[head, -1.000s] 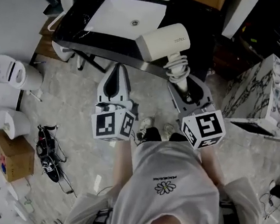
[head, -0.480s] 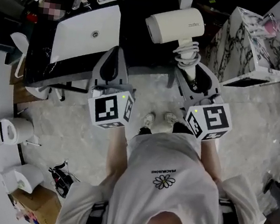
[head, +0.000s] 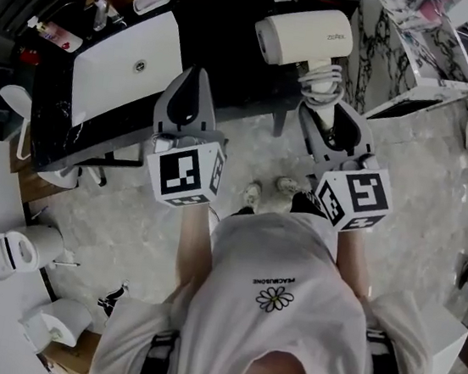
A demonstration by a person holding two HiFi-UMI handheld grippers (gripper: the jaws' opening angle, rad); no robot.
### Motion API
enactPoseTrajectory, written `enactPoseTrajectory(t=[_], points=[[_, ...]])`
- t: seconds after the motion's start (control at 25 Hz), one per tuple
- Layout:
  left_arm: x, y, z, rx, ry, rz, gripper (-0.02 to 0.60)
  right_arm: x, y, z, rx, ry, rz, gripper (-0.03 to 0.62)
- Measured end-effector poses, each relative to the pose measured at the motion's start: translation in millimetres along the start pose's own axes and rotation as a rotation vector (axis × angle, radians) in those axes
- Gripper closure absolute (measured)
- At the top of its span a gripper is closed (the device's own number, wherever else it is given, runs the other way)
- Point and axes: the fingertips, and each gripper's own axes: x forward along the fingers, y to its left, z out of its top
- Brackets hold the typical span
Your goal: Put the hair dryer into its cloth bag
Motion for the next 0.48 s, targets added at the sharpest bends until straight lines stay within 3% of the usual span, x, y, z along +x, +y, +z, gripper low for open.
enactPoseTrajectory(t=[0.16, 0.28, 0.32, 0.4, 0.48], points=[[6, 1, -3, 0.025, 0.018, 0.009, 0.565, 2, -3, 0, 0.013, 0.002, -0.001, 0.424], [12, 0, -5, 0.102, 0.042, 0.009, 0.563, 5, -6, 0, 0.024, 0.004, 0.01, 0.424], [16, -1, -8, 0.141, 0.06, -0.009, 0.526, 6, -7, 0, 0.027, 0.006, 0.013, 0.424], [27, -5, -16, 0.213, 0.108, -0.071, 0.392, 9, -9, -2, 0.034, 0.012, 0.019, 0.424], [38, -10, -28, 0.272, 0.152, -0.15, 0.371, 12, -11, -5, 0.038, 0.022, 0.023, 0.424]])
